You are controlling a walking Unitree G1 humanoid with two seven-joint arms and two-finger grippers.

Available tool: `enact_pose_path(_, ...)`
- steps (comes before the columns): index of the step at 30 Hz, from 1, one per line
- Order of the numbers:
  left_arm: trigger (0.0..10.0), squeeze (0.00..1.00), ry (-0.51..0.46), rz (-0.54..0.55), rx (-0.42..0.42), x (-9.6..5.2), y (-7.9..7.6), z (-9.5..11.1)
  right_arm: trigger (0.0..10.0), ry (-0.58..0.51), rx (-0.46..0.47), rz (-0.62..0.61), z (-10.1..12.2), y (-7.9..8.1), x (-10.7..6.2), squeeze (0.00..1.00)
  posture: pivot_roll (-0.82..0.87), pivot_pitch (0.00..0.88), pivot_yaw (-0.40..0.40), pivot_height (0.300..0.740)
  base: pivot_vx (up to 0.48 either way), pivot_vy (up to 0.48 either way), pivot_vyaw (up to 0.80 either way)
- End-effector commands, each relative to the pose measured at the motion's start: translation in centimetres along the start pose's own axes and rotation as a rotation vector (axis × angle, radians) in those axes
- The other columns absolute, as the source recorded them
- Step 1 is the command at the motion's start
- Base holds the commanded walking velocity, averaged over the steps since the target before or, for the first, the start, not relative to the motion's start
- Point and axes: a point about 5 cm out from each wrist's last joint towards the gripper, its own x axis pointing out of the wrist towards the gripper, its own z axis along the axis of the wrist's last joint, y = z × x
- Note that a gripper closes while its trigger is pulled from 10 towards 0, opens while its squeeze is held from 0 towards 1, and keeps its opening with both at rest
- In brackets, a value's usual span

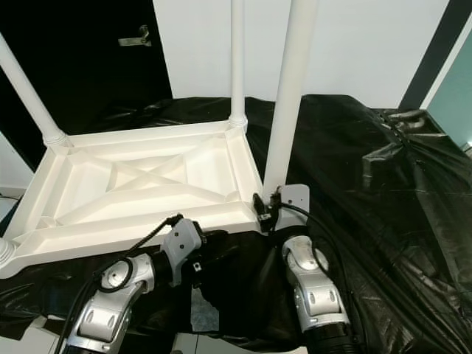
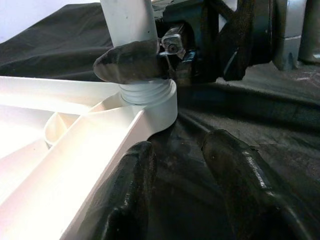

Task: Building children table

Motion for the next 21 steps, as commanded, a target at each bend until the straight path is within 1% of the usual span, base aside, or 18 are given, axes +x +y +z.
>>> enact_pose_path(1,10.0,0.0,0.011,0.137,0.004,0.1,0.7,-0.1,10.0,0.006,-0.017,-0.031,0.0,-0.1,-0.2,0.0,0.05,0.0,0.009,0.74,0.0,0.0,0.0)
enact_pose_path(7,10.0,0.0,0.01,0.134,0.016,0.3,1.0,0.0,10.0,0.003,0.001,-0.051,0.2,-0.3,-0.2,0.0,0.05,0.0,0.008,0.74,0.0,0.0,0.0)
enact_pose_path(8,10.0,0.0,0.01,0.136,0.017,0.3,1.1,0.1,10.0,0.002,0.006,-0.052,0.2,-0.4,-0.2,0.88,0.05,0.0,0.008,0.74,0.0,0.0,0.0)
enact_pose_path(9,10.0,0.0,0.01,0.136,0.017,0.3,1.1,0.1,10.0,0.002,0.006,-0.052,0.2,-0.4,-0.2,0.88,0.05,0.0,0.008,0.74,0.0,0.0,0.0)
enact_pose_path(10,10.0,0.0,0.009,0.137,0.017,0.3,1.0,0.1,10.0,-0.006,0.008,-0.045,0.4,-0.5,-0.3,1.0,0.05,0.0,0.007,0.74,0.0,0.0,0.0)
enact_pose_path(14,10.0,0.0,0.01,0.136,0.016,0.3,0.9,0.1,10.0,-0.009,0.003,0.005,0.6,-1.1,-0.4,1.0,0.05,0.0,0.006,0.74,0.0,0.0,0.0)
enact_pose_path(15,10.0,0.0,0.01,0.136,0.016,0.3,0.9,0.1,10.0,-0.014,-0.015,0.039,0.7,-1.3,-0.4,1.0,0.05,0.0,0.007,0.74,0.0,0.0,0.0)
enact_pose_path(16,10.0,0.0,0.01,0.136,0.016,0.3,0.9,0.1,10.0,-0.014,-0.015,0.039,0.7,-1.3,-0.4,1.0,0.05,0.0,0.007,0.74,0.0,0.0,0.0)
enact_pose_path(17,10.0,0.0,0.011,0.135,0.017,0.3,0.9,0.1,10.0,-0.02,-0.029,0.085,0.8,-1.6,-0.4,1.0,0.05,0.0,0.005,0.74,0.0,0.0,0.0)
enact_pose_path(18,10.0,0.0,0.011,0.135,0.017,0.3,0.9,0.1,10.0,-0.02,-0.029,0.085,0.8,-1.6,-0.4,1.0,0.05,0.0,0.005,0.74,0.0,0.0,0.0)
enact_pose_path(19,10.0,0.0,0.011,0.134,0.017,0.4,0.9,0.1,10.0,-0.022,-0.041,0.111,0.9,-1.7,-0.4,1.0,0.05,0.0,0.005,0.74,0.0,0.0,0.0)
enact_pose_path(20,10.0,0.0,0.011,0.134,0.018,0.3,0.9,0.1,10.0,-0.032,-0.067,0.188,1.1,-1.8,-0.4,0.93,0.05,0.0,0.006,0.74,0.0,0.0,0.0)
enact_pose_path(21,10.0,0.0,0.011,0.134,0.018,0.3,0.9,0.1,10.0,-0.032,-0.067,0.188,1.1,-1.8,-0.4,0.93,0.05,0.0,0.006,0.74,0.0,0.0,0.0)
